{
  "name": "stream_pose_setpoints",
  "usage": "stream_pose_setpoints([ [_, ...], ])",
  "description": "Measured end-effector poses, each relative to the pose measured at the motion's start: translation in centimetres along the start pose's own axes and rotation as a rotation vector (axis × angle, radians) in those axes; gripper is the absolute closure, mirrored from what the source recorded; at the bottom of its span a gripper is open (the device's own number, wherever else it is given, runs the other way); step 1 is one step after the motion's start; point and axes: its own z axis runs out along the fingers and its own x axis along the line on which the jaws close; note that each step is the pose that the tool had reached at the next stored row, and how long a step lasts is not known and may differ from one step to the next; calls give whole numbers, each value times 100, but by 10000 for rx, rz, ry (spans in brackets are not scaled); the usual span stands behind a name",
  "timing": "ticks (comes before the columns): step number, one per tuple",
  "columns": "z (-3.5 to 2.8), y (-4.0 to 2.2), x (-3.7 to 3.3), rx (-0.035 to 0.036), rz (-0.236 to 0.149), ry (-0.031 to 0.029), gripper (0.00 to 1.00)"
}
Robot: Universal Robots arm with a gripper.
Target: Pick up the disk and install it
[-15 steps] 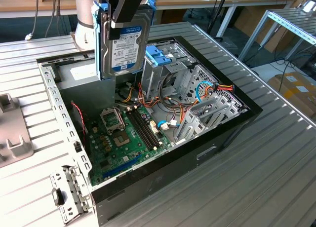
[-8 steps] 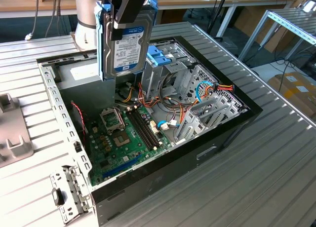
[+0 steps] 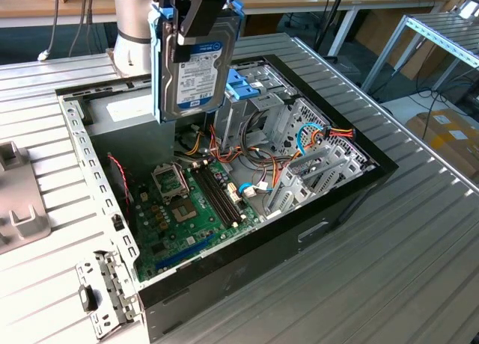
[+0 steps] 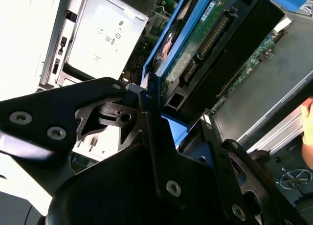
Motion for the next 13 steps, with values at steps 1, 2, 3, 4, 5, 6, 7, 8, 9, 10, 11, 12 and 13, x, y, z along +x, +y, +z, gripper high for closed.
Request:
stream_pose_setpoints([
  [1,1,-5,2,0,0,1,63],
  [2,3,-15,8,1,0,2,63],
  [3,3,-23,12,1,-1,5,63],
  [4,3,-27,14,0,0,7,63],
  [5,4,-34,18,1,0,10,63],
  [6,5,-39,21,1,1,12,63],
  [7,5,-43,24,0,0,14,63],
  [8,6,-51,29,0,1,16,63],
  [9,6,-56,32,1,1,17,63],
  [10,6,-60,35,0,0,19,63],
  [11,7,-66,40,0,0,21,63],
  [12,7,-71,43,1,1,23,63],
  [13,7,-74,45,0,1,26,63],
])
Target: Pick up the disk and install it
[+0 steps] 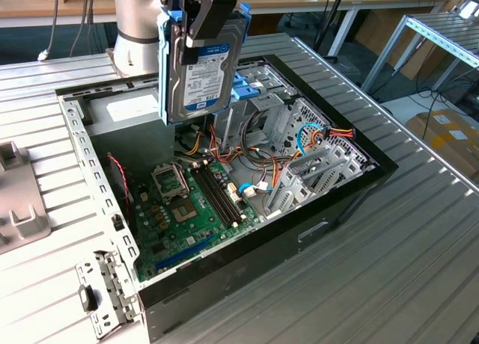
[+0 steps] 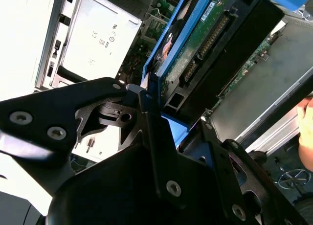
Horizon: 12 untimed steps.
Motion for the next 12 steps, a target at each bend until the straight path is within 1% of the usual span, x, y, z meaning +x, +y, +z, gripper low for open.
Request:
stream_pose_setpoints([
  [12,3,-23,54,0,1,31,63],
])
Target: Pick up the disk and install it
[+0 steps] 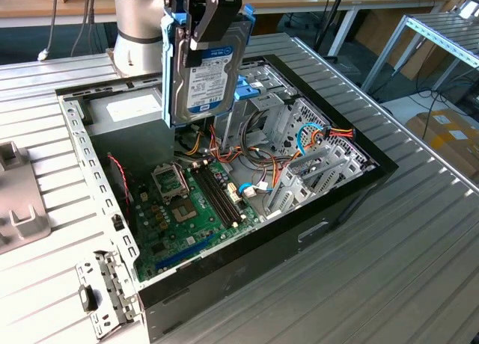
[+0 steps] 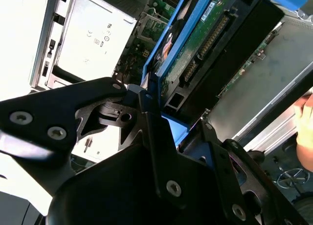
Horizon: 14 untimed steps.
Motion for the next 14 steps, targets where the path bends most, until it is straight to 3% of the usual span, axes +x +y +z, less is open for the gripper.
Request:
stream_pose_setpoints([
  [14,6,-41,52,0,2,37,63],
])
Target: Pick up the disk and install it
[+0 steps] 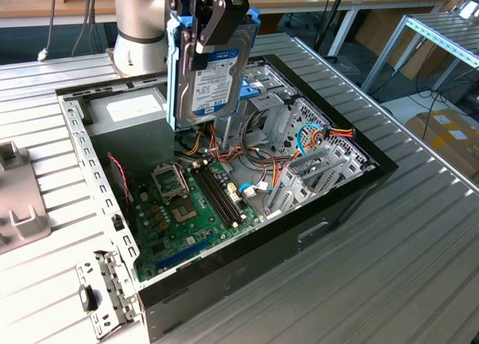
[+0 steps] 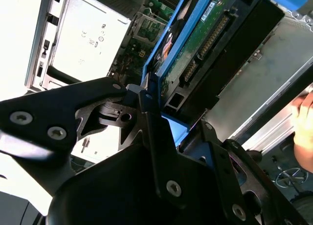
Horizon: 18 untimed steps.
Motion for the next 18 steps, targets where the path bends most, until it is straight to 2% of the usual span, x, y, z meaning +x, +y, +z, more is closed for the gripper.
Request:
stream_pose_setpoints([
  [18,7,-47,60,0,2,42,63],
])
